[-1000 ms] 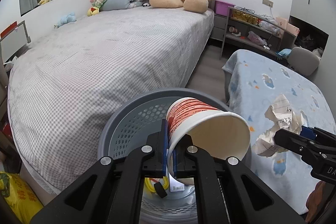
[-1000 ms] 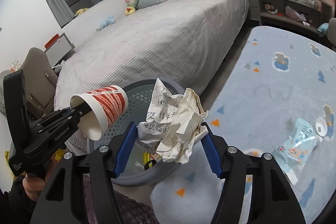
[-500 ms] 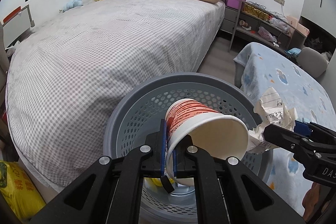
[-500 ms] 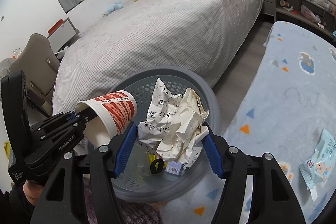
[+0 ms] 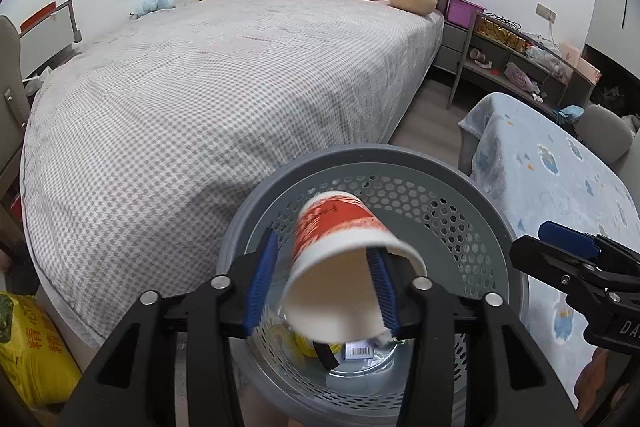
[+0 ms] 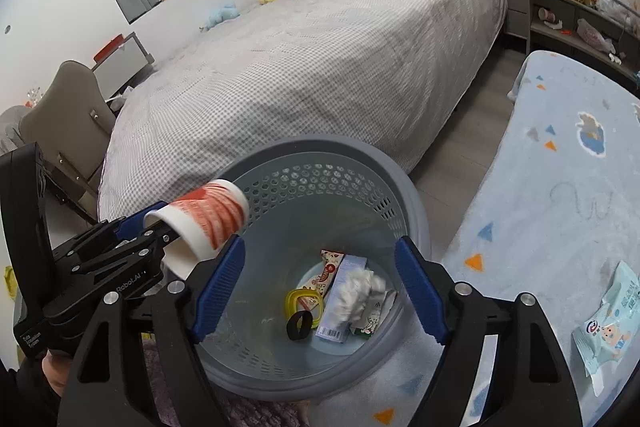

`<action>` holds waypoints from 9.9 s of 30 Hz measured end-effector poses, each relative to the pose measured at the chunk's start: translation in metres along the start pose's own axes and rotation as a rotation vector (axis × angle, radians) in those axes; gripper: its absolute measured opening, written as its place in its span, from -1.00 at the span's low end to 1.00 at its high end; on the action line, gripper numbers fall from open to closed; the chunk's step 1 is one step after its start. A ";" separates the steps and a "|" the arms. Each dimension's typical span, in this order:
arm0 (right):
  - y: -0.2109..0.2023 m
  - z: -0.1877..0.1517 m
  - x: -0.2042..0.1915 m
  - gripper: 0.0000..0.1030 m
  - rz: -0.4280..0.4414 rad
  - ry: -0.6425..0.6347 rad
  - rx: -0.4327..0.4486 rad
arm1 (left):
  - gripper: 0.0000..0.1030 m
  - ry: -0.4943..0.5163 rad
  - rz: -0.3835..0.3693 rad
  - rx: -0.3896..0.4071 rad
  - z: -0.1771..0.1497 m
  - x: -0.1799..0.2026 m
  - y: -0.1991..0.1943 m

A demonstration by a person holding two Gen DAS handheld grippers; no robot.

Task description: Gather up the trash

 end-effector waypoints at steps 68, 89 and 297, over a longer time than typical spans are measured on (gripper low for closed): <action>-0.188 -0.144 0.214 0.78 -0.375 0.362 0.087 | 0.35 0.348 -0.333 -0.066 -0.077 0.257 -0.045; -0.231 -0.197 0.308 0.78 -0.416 0.535 0.133 | 0.37 0.565 -0.339 -0.280 -0.126 0.381 0.023; 0.008 -0.001 0.003 0.69 -0.131 -0.048 0.004 | 0.53 0.012 0.041 -0.009 0.002 0.007 0.010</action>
Point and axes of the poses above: each gripper's, at about its wrist camera, not at the fingertips, and y roughly the way its jaws point, x to its right, z to its top, the point moved 10 cm from there along y, roughly the way its jaws point, and after that the axes turned 6 degrees about -y, right-handed, at the moved point
